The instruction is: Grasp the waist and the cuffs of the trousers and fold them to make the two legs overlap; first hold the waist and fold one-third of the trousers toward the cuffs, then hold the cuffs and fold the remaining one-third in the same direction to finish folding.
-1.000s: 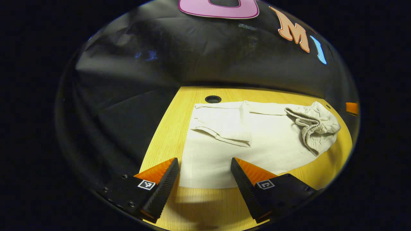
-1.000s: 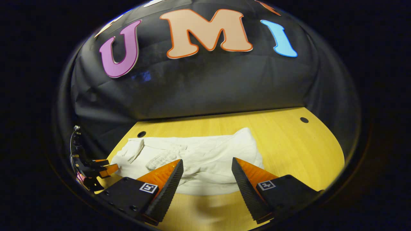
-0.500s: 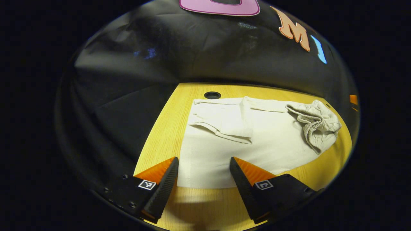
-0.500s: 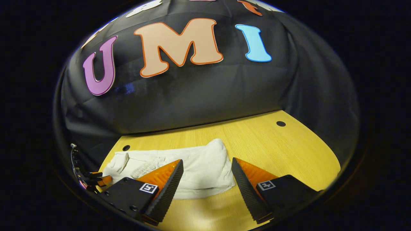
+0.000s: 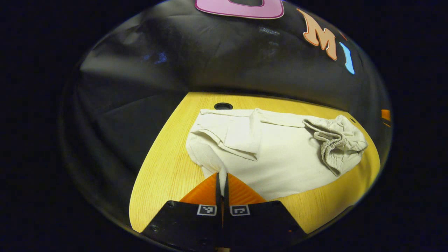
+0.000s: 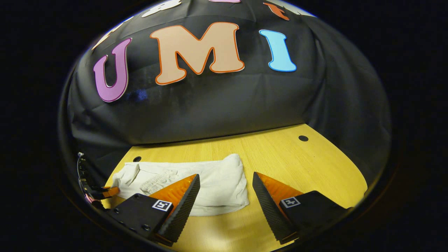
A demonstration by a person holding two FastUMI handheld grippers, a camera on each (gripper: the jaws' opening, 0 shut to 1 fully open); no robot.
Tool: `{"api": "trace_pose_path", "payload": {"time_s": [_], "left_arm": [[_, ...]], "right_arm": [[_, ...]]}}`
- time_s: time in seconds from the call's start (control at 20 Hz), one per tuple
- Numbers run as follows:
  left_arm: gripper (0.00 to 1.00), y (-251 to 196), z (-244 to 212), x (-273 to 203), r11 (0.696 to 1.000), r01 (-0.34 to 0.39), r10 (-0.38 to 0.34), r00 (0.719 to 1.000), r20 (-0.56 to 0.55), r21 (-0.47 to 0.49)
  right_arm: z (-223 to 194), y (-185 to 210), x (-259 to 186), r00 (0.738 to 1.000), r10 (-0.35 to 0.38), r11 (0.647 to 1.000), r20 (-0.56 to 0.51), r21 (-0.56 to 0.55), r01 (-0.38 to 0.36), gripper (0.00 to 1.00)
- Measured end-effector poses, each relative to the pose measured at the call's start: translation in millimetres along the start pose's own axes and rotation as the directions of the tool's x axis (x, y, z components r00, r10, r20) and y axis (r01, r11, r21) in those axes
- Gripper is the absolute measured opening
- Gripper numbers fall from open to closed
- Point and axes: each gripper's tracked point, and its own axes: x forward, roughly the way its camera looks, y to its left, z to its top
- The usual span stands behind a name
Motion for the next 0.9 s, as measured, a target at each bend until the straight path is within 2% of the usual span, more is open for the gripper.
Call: {"api": "trace_pose_path", "payload": {"time_s": [0.1, 0.15, 0.3, 0.55, 0.75, 0.8, 0.85, 0.9], "left_arm": [[0.0, 1, 0, 3, 1.0, -0.021, 0.021, 1.0, -0.004, 0.002], [0.0, 0, 0, 3, 1.0, -0.024, 0.024, 1.0, -0.004, 0.0], [0.0, -5, 1, 0, 1.0, -0.019, 0.018, 1.0, -0.014, -0.024], [0.0, -30, 33, -13, 0.986, 0.009, -0.002, 0.999, 0.044, -0.167], [0.0, -86, 90, -37, 0.964, 0.072, -0.029, 0.985, 0.168, -0.255], [0.0, -105, 106, -43, 0.958, 0.095, -0.04, 0.979, 0.202, -0.271], [0.0, -125, 122, -47, 0.953, 0.119, -0.052, 0.971, 0.234, -0.28], [0.0, -144, 135, -50, 0.949, 0.138, -0.062, 0.963, 0.261, -0.283]], "right_arm": [[3, -5, -5, 1.0, 0.002, 1.0, 0.004, -0.01, -0.002, 0.97], [3, -8, -7, 1.0, 0.005, 1.0, 0.007, -0.015, -0.005, 0.92], [7, -21, -13, 1.0, 0.014, 1.0, 0.014, -0.024, -0.014, 0.92], [4, -43, -10, 0.998, 0.059, 0.998, 0.016, 0.005, -0.059, 0.97], [7, -63, -4, 0.989, 0.15, 0.989, 0.004, 0.005, -0.15, 0.97], [10, -69, -3, 0.984, 0.176, 0.984, 0.004, -0.001, -0.176, 0.92], [14, -74, -1, 0.98, 0.2, 0.98, 0.008, -0.007, -0.2, 0.97], [18, -81, 0, 0.974, 0.224, 0.974, 0.008, -0.009, -0.224, 0.97]]}}
